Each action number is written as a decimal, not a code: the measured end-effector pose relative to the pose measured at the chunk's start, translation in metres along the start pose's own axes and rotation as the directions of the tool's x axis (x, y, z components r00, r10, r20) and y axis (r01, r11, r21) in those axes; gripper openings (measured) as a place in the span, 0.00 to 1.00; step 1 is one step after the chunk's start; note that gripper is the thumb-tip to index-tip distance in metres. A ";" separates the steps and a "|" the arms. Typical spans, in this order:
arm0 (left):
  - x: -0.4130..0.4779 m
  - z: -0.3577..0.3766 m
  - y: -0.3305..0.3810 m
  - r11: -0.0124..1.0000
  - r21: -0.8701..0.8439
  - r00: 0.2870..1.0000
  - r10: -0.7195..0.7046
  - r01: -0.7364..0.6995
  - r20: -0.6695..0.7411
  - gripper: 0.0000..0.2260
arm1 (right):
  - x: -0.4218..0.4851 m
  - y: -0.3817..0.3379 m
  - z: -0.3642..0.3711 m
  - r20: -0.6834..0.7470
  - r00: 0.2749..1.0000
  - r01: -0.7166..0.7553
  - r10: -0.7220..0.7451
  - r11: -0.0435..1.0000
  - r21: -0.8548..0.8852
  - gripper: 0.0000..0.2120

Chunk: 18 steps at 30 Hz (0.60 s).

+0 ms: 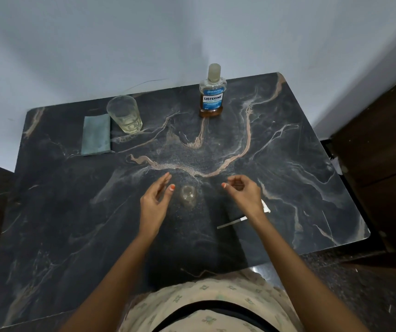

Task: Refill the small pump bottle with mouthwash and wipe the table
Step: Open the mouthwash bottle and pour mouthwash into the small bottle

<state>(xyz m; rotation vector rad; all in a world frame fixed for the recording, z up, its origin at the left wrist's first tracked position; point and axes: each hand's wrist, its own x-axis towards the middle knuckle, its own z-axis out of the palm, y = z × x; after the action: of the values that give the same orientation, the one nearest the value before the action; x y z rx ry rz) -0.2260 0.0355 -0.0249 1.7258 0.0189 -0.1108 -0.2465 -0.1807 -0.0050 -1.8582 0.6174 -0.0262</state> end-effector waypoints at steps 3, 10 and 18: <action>0.019 0.000 0.005 1.000 0.001 1.000 -0.005 0.005 -0.005 0.16 | 0.019 -0.012 0.011 0.050 0.998 0.038 -0.039 0.999 0.011 0.07; 0.094 0.012 0.022 0.992 0.116 0.994 0.035 -0.047 0.106 0.20 | 0.083 -0.037 0.031 0.084 0.992 0.099 -0.095 0.994 -0.035 0.14; 0.196 0.054 0.052 0.967 0.226 0.984 0.083 -0.117 0.156 0.24 | 0.172 -0.086 0.032 -0.063 0.983 0.172 -0.175 0.983 -0.058 0.24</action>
<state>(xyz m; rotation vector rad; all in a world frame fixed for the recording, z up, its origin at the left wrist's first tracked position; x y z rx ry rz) -0.0304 -0.0355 0.0013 1.9475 -0.1960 -0.1692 -0.0540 -0.2046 0.0114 -1.9644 0.5046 -0.1898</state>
